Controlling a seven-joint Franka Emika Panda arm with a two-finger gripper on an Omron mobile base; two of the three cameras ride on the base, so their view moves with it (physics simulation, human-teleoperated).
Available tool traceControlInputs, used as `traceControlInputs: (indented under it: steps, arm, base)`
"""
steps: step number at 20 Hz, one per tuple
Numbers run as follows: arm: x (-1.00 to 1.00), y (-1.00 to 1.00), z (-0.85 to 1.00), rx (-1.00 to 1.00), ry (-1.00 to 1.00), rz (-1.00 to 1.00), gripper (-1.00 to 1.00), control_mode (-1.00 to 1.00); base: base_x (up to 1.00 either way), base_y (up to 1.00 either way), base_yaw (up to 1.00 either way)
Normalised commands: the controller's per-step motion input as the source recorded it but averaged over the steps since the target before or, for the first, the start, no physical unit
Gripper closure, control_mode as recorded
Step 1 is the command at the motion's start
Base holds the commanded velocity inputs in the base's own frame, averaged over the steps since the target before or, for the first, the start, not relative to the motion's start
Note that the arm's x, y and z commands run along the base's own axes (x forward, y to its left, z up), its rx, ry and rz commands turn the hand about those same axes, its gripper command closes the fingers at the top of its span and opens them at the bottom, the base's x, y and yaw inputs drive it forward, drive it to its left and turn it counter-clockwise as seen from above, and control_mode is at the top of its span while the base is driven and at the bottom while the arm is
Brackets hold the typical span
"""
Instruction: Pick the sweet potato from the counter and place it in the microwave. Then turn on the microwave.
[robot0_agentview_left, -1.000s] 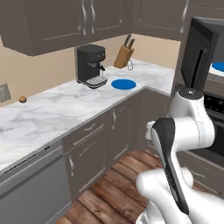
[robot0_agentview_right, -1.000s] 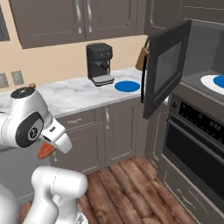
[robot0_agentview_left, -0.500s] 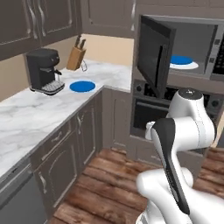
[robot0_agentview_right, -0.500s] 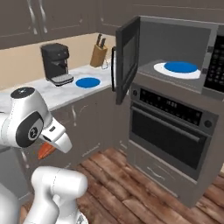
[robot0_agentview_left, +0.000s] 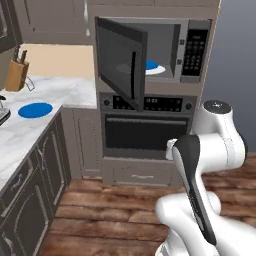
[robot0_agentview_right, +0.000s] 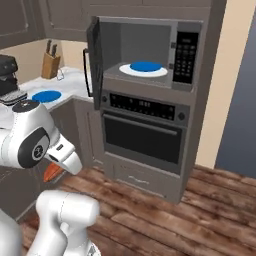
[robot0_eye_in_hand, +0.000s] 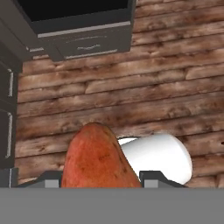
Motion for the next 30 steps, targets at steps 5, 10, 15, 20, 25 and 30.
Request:
traceControlInputs:
  steps: [5,10,15,20,25,30]
  arm:
    - [0.00,0.00,0.00,0.00,0.00,0.00,1.00,1.00]
    - [0.00,0.00,0.00,0.00,0.00,0.00,1.00,1.00]
    - [0.00,0.00,0.00,0.00,0.00,0.00,1.00,1.00]
    - [0.00,0.00,0.00,0.00,0.00,0.00,1.00,1.00]
    - [0.00,0.00,0.00,0.00,0.00,0.00,1.00,1.00]
    - [0.00,0.00,0.00,0.00,0.00,0.00,1.00,1.00]
  base:
    - [-0.35,0.00,-0.51]
    - [-0.17,-0.01,-0.17]
    - [0.19,0.00,0.05]
    - [0.44,-0.02,0.17]
    - [0.40,-0.19,0.19]
    - [0.13,-0.38,0.17]
